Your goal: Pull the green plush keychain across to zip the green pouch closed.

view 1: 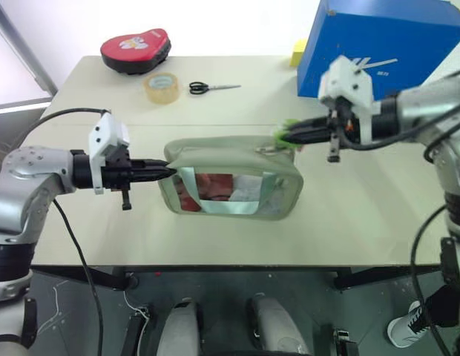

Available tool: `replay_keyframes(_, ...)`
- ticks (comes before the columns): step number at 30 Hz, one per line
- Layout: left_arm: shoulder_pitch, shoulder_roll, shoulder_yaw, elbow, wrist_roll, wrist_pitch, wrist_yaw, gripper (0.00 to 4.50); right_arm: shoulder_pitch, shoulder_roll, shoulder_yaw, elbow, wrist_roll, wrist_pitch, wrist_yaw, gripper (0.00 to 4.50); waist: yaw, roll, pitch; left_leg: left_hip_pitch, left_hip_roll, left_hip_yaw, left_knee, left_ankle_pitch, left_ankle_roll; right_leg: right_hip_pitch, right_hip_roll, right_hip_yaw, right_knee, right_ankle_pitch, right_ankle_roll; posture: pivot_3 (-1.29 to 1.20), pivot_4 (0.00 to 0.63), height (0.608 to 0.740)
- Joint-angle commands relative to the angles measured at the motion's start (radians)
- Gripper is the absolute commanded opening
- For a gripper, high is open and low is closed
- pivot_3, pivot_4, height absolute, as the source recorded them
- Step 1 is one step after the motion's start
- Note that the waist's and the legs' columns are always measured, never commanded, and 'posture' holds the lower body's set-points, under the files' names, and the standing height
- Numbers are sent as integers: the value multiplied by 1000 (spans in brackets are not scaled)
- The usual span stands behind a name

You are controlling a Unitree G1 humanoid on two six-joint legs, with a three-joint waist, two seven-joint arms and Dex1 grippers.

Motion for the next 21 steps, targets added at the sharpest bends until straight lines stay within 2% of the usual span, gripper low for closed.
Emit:
replay_keyframes(1, 20, 15, 4, -7, 3, 21, 11, 0, 69, -95, -90, -13, -44, -37, -50, 23, -1, 0, 0, 0, 0, 0, 0, 0, 0, 0, 0, 0, 0, 0, 0, 0, 150, 737)
replay_keyframes(6, 30, 30, 16, -12, -5, 32, 16, 0, 246, -238, -118, 60, -173, -154, -132, 23, -1, 0, 0, 0, 0, 2, 0, 0, 0, 0, 0, 1, 0, 0, 0, 0, 150, 737)
replay_keyframes(10, 35, 34, 21, -20, -12, 43, 26, 0, 385, -266, -105, -3, -172, -185, -133, 23, -1, 0, 0, 0, 0, 2, 0, 0, 0, 0, 0, 1, 0, 0, 0, 0, 150, 737)
replay_keyframes(14, 31, 26, 22, -30, -19, 53, 39, 0, 476, -222, 0, -105, -202, -209, -147, 23, -2, 0, 0, 1, 0, 2, 0, 0, 0, 0, 0, 1, 0, 0, 0, 0, 150, 737)
replay_keyframes(21, 43, 26, 33, -50, -32, 68, 62, 0, 398, -67, 146, -72, -284, -159, -227, 23, -4, 0, 0, 2, 0, 1, 0, 0, 0, 1, 1, 2, 0, 0, 0, 0, 150, 737)
